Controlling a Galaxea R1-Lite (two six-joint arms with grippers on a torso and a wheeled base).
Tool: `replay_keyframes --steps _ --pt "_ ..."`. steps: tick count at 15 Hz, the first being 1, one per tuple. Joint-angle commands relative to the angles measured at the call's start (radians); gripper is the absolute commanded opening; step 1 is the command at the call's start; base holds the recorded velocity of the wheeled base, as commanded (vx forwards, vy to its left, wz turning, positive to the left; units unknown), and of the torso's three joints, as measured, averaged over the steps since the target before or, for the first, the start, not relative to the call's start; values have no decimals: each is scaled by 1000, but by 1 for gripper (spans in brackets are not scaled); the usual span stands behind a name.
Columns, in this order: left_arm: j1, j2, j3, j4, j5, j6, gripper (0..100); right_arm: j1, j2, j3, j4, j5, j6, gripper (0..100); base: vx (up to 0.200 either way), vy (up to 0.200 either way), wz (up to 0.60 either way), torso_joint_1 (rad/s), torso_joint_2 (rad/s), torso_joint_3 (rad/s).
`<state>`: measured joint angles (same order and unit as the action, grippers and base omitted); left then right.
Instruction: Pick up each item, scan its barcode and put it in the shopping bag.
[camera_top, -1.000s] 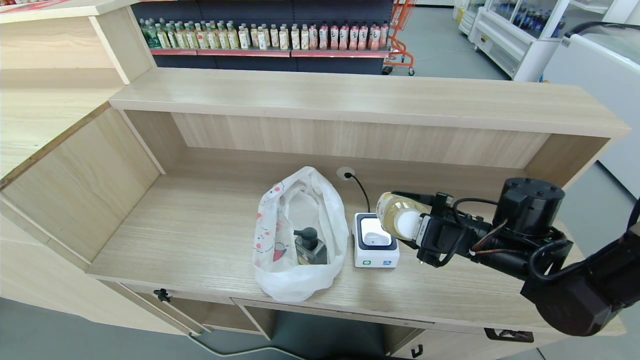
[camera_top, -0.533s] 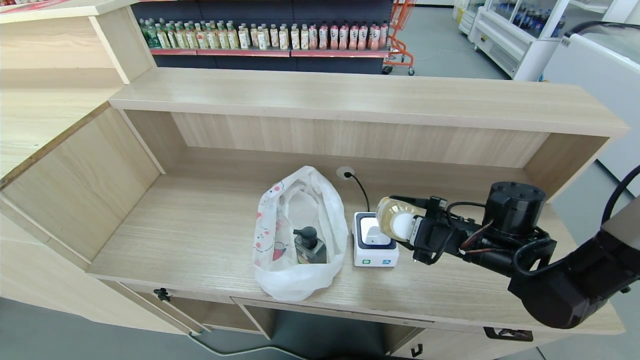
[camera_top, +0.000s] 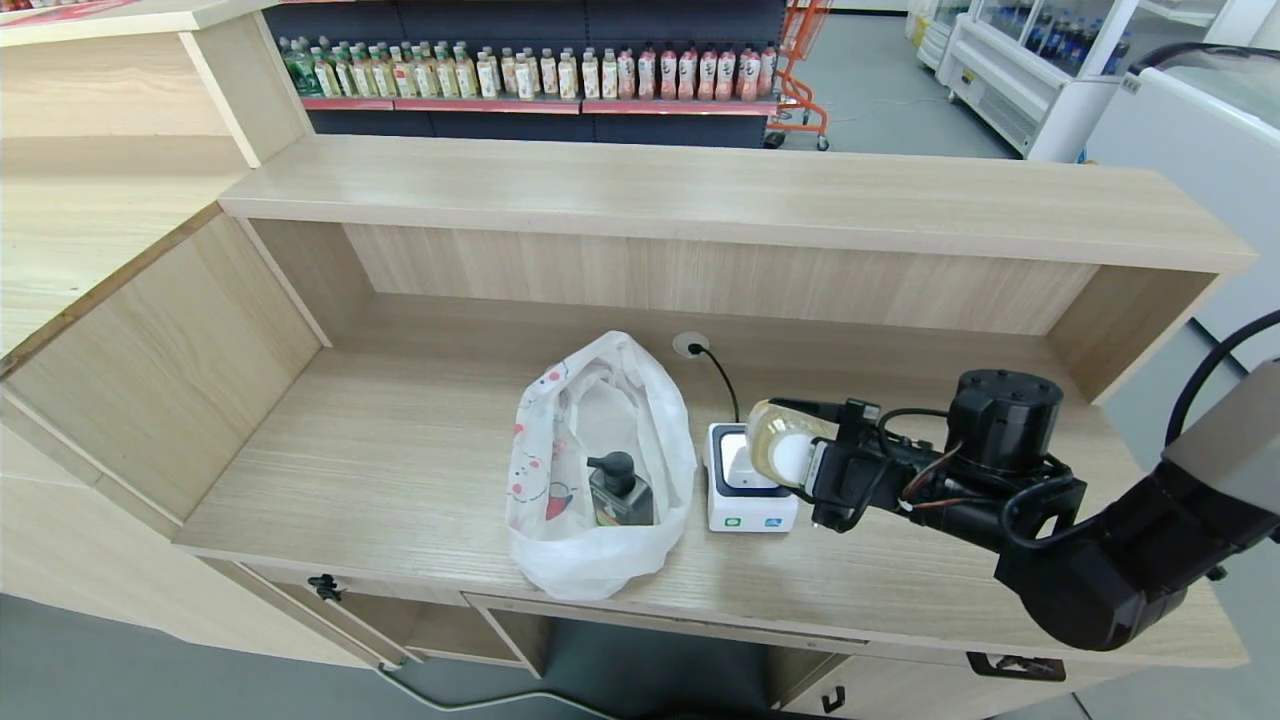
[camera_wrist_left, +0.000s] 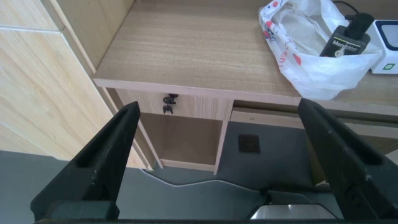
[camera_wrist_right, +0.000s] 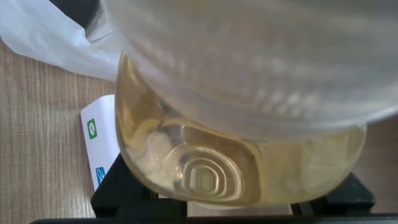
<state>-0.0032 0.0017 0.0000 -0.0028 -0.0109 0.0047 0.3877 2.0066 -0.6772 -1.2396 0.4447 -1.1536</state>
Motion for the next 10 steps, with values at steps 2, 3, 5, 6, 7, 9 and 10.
replay_keyframes --steps 2,3,5,6,7,9,10 --pt "0 0 0 0 0 0 100 2 29 -25 0 2 -5 0 0 0 0 0 0 0" --pt "0 0 0 0 0 0 100 2 32 -33 0 2 -12 0 0 0 0 0 0 0" --pt "0 0 0 0 0 0 100 2 34 -33 0 2 -14 0 0 0 0 0 0 0" --pt "0 0 0 0 0 0 100 2 37 -31 0 2 -14 0 0 0 0 0 0 0" --pt "0 0 0 0 0 0 100 2 38 -33 -1 2 -15 0 0 0 0 0 0 0" --pt "0 0 0 0 0 0 100 2 40 -31 -1 2 -26 0 0 0 0 0 0 0" --pt "0 0 0 0 0 0 100 2 40 -31 -1 2 -26 0 0 0 0 0 0 0"
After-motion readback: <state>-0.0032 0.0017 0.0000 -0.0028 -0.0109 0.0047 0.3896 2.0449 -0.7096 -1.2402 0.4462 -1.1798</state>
